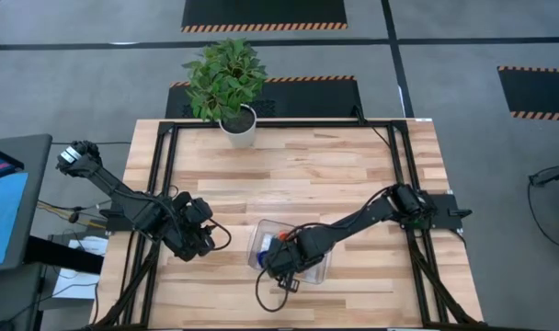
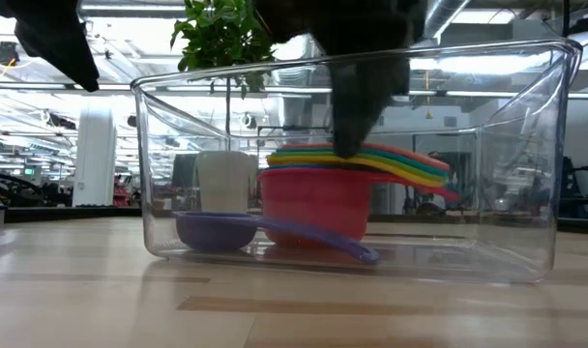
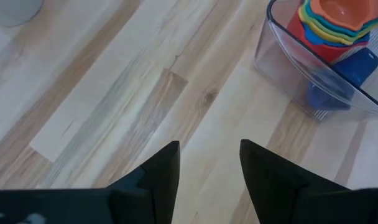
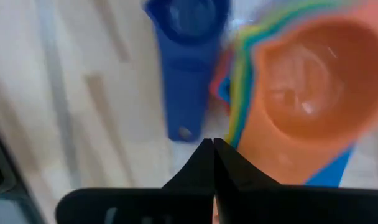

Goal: Nest measuring cups in basket
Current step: Stack the dark blue measuring cup on top of the orange measuring cup

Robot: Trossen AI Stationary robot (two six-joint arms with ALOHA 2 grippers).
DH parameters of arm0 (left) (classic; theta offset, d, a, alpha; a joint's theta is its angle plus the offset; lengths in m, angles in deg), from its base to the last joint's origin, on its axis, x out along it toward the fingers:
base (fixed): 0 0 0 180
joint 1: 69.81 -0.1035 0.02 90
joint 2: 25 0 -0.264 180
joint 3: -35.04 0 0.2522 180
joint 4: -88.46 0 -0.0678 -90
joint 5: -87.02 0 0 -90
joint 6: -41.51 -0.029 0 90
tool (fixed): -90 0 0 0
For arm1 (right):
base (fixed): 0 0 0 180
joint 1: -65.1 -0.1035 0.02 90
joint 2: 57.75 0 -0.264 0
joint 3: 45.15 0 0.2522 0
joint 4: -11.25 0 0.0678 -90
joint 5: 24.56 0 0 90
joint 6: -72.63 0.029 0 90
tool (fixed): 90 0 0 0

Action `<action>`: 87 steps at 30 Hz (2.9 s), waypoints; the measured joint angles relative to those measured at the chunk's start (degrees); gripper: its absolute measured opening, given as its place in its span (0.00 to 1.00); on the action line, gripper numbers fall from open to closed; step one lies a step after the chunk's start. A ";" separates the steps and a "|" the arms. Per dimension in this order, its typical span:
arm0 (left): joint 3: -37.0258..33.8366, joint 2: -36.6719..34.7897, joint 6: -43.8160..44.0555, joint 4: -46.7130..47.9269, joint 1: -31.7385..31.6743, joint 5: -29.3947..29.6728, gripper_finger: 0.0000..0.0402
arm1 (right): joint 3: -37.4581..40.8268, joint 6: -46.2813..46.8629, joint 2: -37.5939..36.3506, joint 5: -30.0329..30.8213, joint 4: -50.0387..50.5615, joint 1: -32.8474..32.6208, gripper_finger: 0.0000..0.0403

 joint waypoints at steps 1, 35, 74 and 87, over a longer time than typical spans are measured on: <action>0.00 0.00 0.00 0.00 0.00 0.02 0.39 | 0.00 0.03 0.00 0.04 1.42 0.01 0.03; 0.04 0.00 0.85 0.02 -0.02 -0.02 0.39 | 6.97 -3.17 -0.80 0.48 1.68 1.28 0.03; 0.04 0.02 2.86 -0.18 0.00 -2.02 0.39 | 5.60 -69.02 -5.70 -6.14 -17.86 7.60 0.03; 0.04 0.04 2.91 -0.68 0.00 -1.01 0.39 | 4.43 -86.13 -0.90 -7.35 -19.31 7.16 0.05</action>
